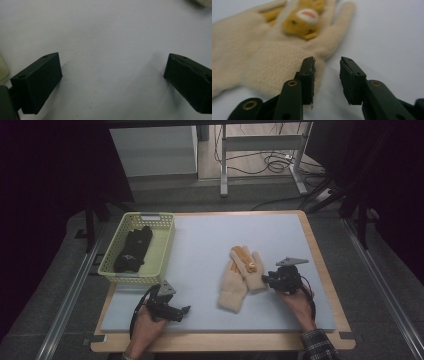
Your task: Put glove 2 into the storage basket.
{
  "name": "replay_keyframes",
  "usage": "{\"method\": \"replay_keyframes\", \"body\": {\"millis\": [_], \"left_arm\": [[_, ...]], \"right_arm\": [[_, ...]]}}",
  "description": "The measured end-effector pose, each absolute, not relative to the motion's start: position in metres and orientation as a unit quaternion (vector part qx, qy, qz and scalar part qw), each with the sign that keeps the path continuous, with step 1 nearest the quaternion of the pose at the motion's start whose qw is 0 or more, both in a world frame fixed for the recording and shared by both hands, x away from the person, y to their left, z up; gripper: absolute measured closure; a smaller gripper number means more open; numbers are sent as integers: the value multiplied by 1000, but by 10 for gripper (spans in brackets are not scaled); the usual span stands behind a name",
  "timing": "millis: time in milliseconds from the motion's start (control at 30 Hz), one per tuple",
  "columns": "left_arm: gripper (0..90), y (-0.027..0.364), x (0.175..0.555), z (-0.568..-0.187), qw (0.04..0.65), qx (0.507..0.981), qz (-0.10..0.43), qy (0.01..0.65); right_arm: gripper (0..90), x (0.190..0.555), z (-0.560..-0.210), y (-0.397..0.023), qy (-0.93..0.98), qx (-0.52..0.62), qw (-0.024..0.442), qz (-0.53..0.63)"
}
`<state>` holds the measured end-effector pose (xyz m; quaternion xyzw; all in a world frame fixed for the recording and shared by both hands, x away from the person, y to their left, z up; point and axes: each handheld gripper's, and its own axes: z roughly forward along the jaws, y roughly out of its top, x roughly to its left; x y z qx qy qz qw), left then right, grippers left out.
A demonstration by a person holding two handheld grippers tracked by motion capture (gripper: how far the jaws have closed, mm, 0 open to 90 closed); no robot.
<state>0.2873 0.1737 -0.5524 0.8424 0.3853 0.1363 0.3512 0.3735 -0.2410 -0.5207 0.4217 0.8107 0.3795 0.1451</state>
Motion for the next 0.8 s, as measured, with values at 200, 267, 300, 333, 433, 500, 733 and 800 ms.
{"method": "replay_keyframes", "body": {"millis": [200, 267, 300, 333, 433, 500, 733, 800], "left_arm": [[17, 174, 287, -552, 351, 842, 136, 385], [17, 174, 287, -552, 351, 842, 136, 385], [17, 174, 287, -552, 351, 843, 136, 385], [17, 174, 287, -552, 351, 842, 136, 385], [17, 174, 287, -552, 351, 842, 136, 385], [17, 174, 287, -552, 351, 842, 136, 385], [17, 174, 287, -552, 351, 842, 136, 385], [17, 174, 287, -552, 352, 842, 136, 385]], "right_arm": [[656, 350, -518, -230, 827, 389, 125, 387], [647, 348, -511, -229, 830, 379, 137, 386], [636, 351, -506, -229, 829, 376, 149, 386], [611, 355, -502, -229, 829, 374, 156, 385], [550, 373, -498, -225, 833, 356, 158, 394], [509, 386, -500, -220, 838, 337, 155, 401], [459, 412, -521, -207, 864, 289, 127, 393], [579, 413, -523, -207, 865, 289, 137, 388]]}}
